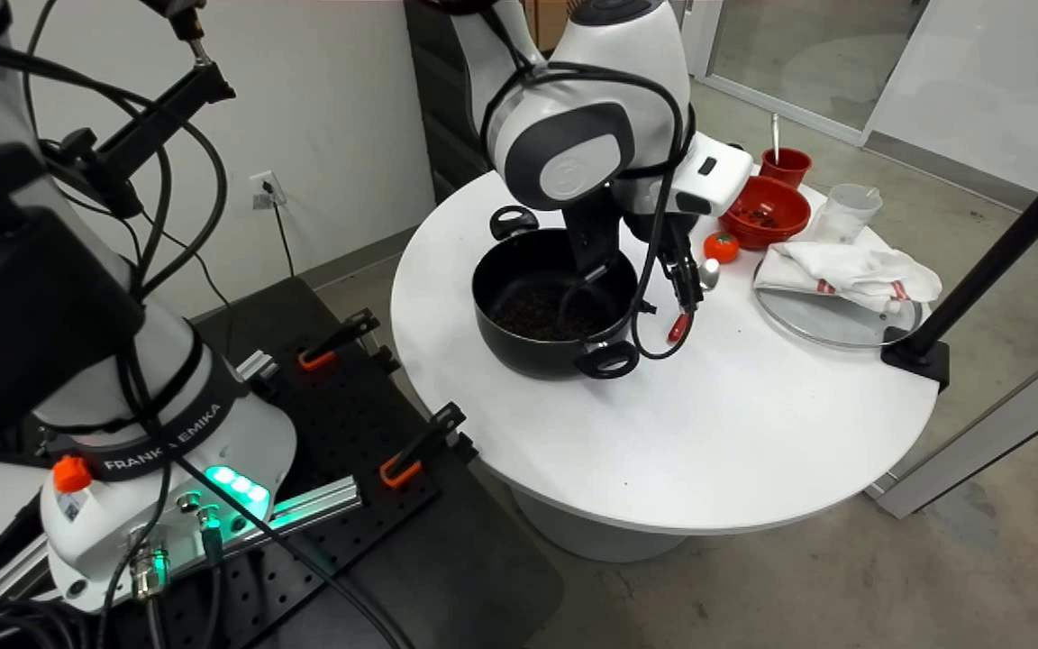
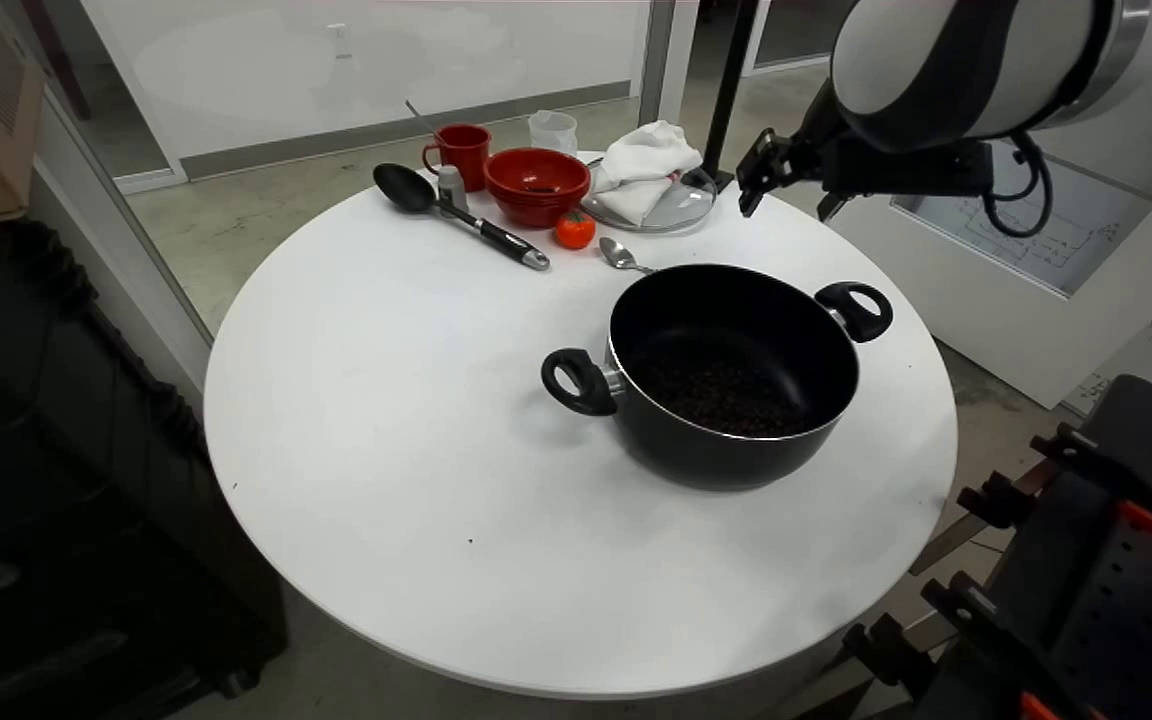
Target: Move the black pot to the right then use the spoon to take some contents out of the pot
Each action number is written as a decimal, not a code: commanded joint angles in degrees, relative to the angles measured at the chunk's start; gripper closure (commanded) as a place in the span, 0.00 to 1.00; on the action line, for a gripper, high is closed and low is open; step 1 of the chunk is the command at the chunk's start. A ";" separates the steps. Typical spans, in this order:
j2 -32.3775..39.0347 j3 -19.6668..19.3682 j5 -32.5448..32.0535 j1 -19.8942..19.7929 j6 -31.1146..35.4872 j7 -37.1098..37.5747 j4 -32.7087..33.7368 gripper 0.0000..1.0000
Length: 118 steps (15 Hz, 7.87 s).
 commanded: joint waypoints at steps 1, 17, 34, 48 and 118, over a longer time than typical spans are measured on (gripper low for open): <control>-0.02 0.01 0.34 0.30 -0.14 0.01 0.26 0.00; -7.44 13.69 -3.17 -5.47 0.57 -5.41 -19.28 0.00; 9.86 -5.84 1.20 16.49 12.49 -15.30 -17.17 0.00; -3.13 -5.92 1.92 17.30 -0.02 -11.44 -16.36 0.00; 22.86 4.77 -29.65 -5.33 -33.61 -20.51 37.24 0.00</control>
